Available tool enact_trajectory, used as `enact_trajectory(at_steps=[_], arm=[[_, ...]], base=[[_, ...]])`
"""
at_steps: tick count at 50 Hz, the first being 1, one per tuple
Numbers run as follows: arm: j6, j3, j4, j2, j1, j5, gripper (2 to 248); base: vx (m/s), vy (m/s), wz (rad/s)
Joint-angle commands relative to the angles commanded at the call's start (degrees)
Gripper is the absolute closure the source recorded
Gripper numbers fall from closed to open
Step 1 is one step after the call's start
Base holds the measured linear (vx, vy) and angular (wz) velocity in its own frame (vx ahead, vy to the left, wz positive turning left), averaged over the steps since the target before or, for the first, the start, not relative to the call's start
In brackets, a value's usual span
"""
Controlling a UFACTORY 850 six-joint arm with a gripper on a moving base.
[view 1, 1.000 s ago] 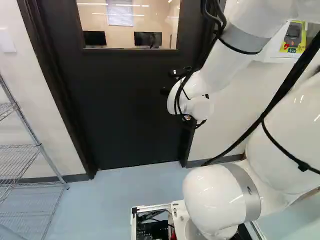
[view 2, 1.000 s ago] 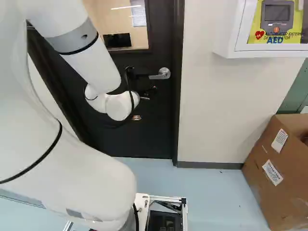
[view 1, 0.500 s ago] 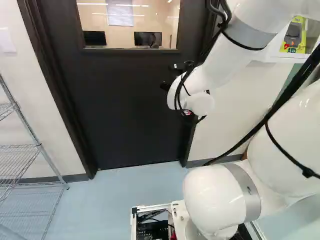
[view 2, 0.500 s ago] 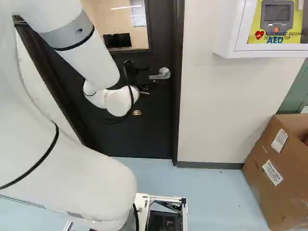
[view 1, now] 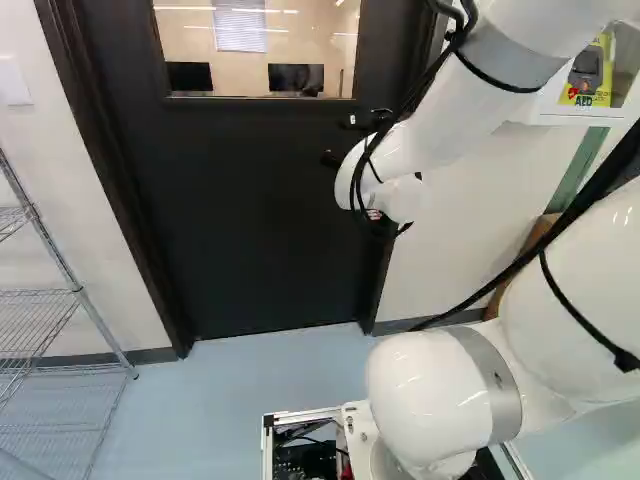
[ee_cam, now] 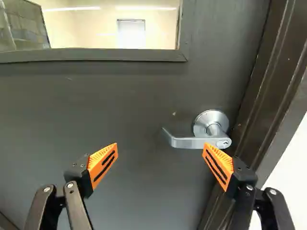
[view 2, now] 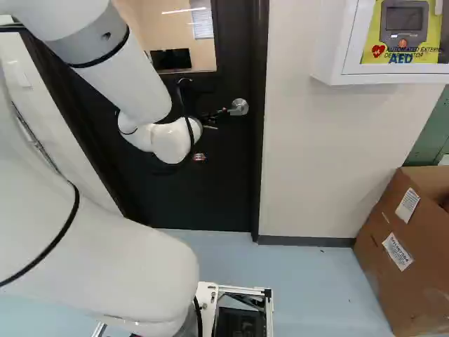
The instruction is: Open the door and move inside
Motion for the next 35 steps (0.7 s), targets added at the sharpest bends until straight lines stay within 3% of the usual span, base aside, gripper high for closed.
enact_trajectory(at_steps=[16, 35], arm=[[0.00, -3.31, 0.00, -1.41, 0.00, -0.82, 3], [0.00, -7.37, 0.00, -3.23, 0.17, -8.39, 3]], base=[[0.000, 0.000, 0.000], [0.000, 0.000, 0.000]])
